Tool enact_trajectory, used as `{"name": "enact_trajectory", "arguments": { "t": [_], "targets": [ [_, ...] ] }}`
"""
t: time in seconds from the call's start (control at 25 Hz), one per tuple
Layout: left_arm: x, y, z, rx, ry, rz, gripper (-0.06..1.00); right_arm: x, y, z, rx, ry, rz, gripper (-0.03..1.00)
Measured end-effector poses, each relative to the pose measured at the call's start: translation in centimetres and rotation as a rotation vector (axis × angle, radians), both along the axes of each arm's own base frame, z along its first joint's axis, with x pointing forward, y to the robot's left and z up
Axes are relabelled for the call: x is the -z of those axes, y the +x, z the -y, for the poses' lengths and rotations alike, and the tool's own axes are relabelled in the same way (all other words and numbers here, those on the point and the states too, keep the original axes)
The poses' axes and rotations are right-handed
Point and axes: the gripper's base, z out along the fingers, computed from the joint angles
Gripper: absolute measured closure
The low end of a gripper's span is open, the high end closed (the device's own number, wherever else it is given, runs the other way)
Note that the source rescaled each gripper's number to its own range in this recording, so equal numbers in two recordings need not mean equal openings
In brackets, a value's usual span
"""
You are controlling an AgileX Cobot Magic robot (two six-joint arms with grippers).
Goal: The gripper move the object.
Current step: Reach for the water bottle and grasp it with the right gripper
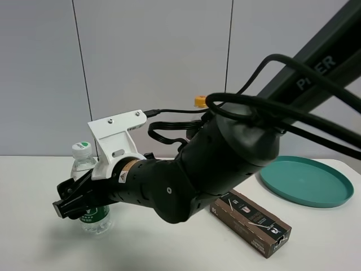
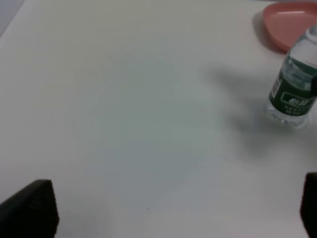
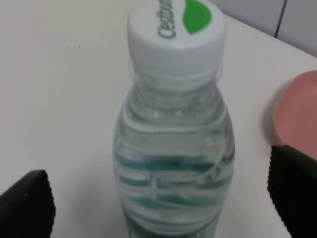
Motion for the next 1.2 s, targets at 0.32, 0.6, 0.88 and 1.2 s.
{"name": "enact_trajectory", "arguments": {
  "t": [0.32,0.6,0.88,1.2],
  "targets": [
    [0.0,0.0,0.0,0.0,0.0,0.0,-0.06,1.0,0.5,-0.7,-0.005,-0.017,-0.014,0.29],
    [0.0,0.0,0.0,0.0,0.0,0.0,-0.06,1.6,1.2,-1.8,-0.007,-0.013,-0.015,0.29],
    [0.0,0.0,0.0,0.0,0.0,0.0,-0.06,2.5,2.2,-2.8,-0.003,-0.017,-0.025,0.3],
    [0.0,0.0,0.0,0.0,0.0,0.0,-0.06,2.8,2.9,-2.6,0.011,-0.02,-0.029,0.34]
  ]
}}
